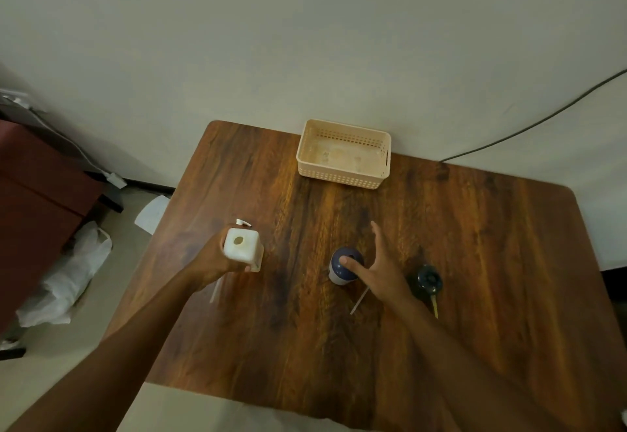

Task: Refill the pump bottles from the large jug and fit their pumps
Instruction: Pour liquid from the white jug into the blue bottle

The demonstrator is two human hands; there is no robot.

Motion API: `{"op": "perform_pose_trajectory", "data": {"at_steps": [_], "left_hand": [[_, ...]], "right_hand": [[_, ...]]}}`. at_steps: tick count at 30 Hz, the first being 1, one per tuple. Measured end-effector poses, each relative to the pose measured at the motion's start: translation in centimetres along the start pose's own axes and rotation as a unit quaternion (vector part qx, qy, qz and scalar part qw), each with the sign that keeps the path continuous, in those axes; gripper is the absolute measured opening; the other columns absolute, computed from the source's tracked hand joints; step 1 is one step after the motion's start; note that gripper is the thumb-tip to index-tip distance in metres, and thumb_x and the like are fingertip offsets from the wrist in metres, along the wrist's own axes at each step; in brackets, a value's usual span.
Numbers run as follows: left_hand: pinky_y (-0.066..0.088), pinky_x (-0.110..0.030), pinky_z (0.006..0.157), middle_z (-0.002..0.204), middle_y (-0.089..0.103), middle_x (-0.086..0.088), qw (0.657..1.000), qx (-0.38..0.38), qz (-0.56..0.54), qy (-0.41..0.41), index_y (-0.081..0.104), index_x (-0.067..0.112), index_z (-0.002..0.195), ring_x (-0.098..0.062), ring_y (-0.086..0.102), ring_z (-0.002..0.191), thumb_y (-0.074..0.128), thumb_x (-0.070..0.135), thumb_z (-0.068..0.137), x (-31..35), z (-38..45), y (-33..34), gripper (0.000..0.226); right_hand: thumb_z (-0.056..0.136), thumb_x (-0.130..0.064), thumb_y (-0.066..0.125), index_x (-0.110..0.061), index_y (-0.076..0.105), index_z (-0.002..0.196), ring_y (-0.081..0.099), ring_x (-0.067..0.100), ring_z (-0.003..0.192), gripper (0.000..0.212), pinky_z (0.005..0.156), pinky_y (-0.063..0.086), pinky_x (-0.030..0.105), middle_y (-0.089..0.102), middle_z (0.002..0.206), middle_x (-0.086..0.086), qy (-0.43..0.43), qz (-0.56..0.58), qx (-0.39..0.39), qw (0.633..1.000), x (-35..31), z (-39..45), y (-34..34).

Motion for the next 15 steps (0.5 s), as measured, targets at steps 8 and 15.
{"op": "perform_pose_trajectory", "data": {"at_steps": [8, 15], "left_hand": [[0.061, -0.025, 0.086, 0.126, 0.07, 0.004, 1.0, -0.005, -0.025, -0.007, 0.055, 0.021, 0.136, -0.013, 0.068, 0.118, 0.09, -0.002, 0.07, -0.6, 0.1, 0.1, 0.078], [0.062, -0.03, 0.088, 0.126, 0.071, -0.003, 0.999, 0.013, -0.034, -0.008, 0.059, 0.016, 0.134, -0.018, 0.07, 0.116, 0.09, 0.003, 0.07, -0.6, 0.0, 0.4, 0.072]], "right_hand": [[0.051, -0.055, 0.093, -0.038, 0.031, 0.147, 0.045, 0.02, 0.136, 0.115, 0.11, 0.044, 0.043, 0.044, 0.151, -0.004, 0.039, 0.048, 0.022, 0.998, 1.6, -0.7, 4.3], [0.057, -0.049, 0.092, -0.038, 0.04, 0.132, 0.057, 0.019, 0.124, 0.092, 0.094, 0.057, 0.038, 0.058, 0.136, -0.005, 0.037, 0.024, 0.117, 0.992, 2.6, -0.5, 5.3]]}}
Point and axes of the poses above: each hand's wrist, its own z-axis towards the middle knuckle, its own y-axis out of the palm, x = y × z, the point moved 3 cm from there along z, towards the middle knuckle
